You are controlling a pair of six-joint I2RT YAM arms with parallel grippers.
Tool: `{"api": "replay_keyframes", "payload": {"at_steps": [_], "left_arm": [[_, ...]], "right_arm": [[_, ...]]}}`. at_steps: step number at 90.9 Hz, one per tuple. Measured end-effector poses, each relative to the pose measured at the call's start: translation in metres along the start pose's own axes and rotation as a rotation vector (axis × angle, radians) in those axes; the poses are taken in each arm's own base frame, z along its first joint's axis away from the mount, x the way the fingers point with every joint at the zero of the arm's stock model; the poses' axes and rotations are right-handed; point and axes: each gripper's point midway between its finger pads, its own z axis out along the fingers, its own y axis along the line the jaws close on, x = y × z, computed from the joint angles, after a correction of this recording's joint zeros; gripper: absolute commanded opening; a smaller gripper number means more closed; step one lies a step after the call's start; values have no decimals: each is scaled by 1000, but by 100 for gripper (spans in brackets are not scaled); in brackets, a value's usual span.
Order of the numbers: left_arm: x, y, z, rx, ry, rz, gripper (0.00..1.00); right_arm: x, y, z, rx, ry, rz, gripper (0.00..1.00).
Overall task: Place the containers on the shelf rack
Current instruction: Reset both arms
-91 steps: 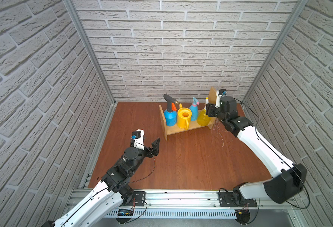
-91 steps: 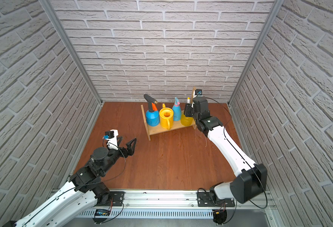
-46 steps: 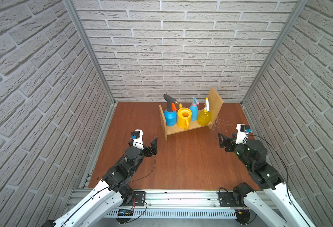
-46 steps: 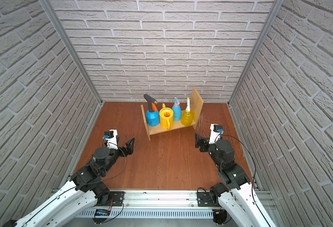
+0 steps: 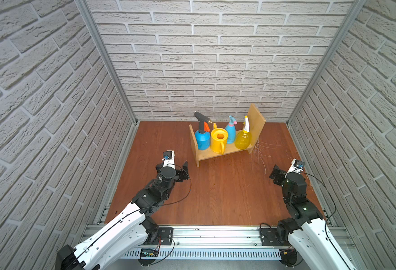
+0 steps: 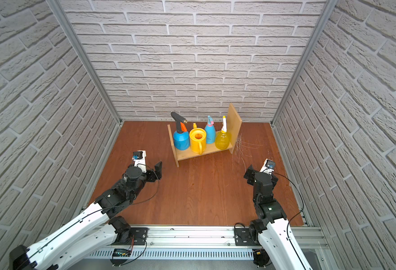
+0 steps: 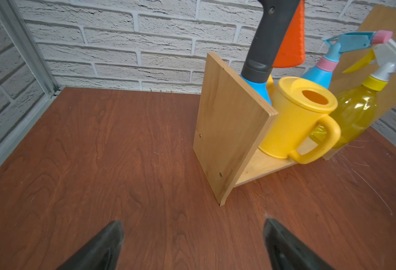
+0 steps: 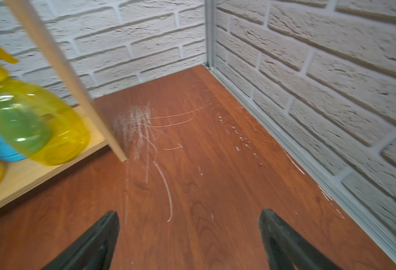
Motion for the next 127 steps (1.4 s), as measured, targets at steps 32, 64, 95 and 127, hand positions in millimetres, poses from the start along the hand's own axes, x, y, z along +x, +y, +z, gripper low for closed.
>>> {"api": "replay_keyframes", "payload": {"at_steps": [32,64,95,127], "left_arm": [[8,24,26,-121,46,88,98],[-1,59,38,-229,29,45,98],[14,83,64,-306,88,67,98],[8,125,74,-346,60,50,98]], "right_arm": [[41,-44,62,141,86,16,98],[43,-8,124,11,138,-86,99],[28,27,128,-118,71,-79,99],[67,55,134,-180,86,-184,99]]}}
